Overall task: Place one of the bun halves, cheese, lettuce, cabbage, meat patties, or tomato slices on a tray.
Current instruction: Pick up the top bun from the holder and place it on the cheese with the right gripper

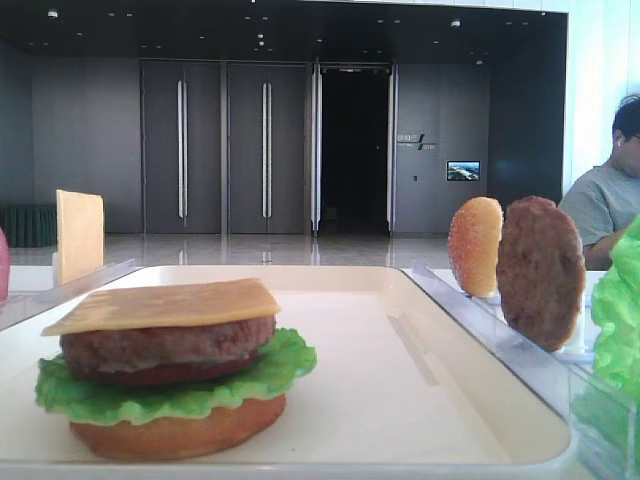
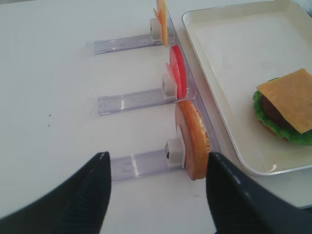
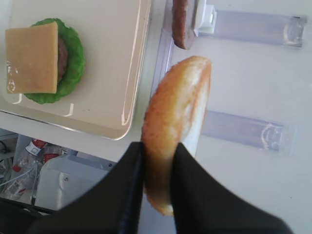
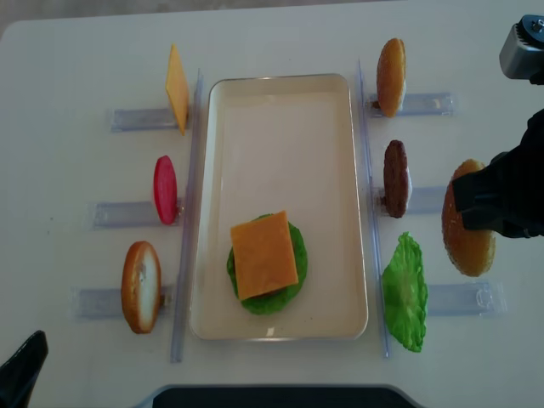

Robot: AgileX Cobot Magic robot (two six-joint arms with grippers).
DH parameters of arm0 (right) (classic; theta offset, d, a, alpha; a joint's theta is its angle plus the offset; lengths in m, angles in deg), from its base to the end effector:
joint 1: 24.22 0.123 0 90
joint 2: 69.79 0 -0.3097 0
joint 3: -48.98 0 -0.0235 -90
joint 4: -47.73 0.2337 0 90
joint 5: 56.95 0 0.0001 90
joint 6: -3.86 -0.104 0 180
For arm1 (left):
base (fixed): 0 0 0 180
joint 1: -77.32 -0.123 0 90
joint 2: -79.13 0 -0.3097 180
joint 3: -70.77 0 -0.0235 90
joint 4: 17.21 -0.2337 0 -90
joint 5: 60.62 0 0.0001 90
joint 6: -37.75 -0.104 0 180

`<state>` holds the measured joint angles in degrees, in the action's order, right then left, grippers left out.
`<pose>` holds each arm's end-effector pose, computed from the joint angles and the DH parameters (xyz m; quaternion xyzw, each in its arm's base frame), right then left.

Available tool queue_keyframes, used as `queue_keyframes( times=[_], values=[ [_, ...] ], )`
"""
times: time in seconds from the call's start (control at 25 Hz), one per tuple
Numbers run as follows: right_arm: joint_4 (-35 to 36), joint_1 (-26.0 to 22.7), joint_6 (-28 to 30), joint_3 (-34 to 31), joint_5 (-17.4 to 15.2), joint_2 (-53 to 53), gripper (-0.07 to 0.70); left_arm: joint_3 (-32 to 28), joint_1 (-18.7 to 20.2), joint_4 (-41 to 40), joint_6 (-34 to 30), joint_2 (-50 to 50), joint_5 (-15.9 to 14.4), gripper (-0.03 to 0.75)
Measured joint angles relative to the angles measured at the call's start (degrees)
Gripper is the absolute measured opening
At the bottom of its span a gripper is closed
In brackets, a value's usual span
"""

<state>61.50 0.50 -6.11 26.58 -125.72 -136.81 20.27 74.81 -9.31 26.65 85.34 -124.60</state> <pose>0.1276 0.0841 0.3402 -0.1038 0.9696 0.1686 0.1441 -0.0359 -0.0144 0.2520 0.0693 0.8642 -0.0098 0.4983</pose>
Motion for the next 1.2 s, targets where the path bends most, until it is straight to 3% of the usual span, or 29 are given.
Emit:
queue_keyframes(
  times=[0.52, 0.64, 0.76, 0.88, 1.2],
  values=[
    [6.41, -0.40, 6.50, -0.85, 7.25, -0.07, 0.148, 0.00, 0.00, 0.00, 0.00, 0.00, 0.00, 0.472],
    [13.27, -5.19, 12.94, -1.17, 6.50, -0.78, 0.148, 0.00, 0.00, 0.00, 0.00, 0.00, 0.00, 0.472],
    [26.42, -14.16, 22.96, -2.63, 4.99, -1.13, 0.148, 0.00, 0.00, 0.00, 0.00, 0.00, 0.00, 0.472],
    [34.47, -20.87, 30.07, -4.59, 4.09, -1.13, 0.148, 0.00, 0.00, 0.00, 0.00, 0.00, 0.00, 0.472],
    [48.33, -25.19, 41.69, -11.51, 4.33, -1.13, 0.148, 0.00, 0.00, 0.00, 0.00, 0.00, 0.00, 0.472]
  ],
)
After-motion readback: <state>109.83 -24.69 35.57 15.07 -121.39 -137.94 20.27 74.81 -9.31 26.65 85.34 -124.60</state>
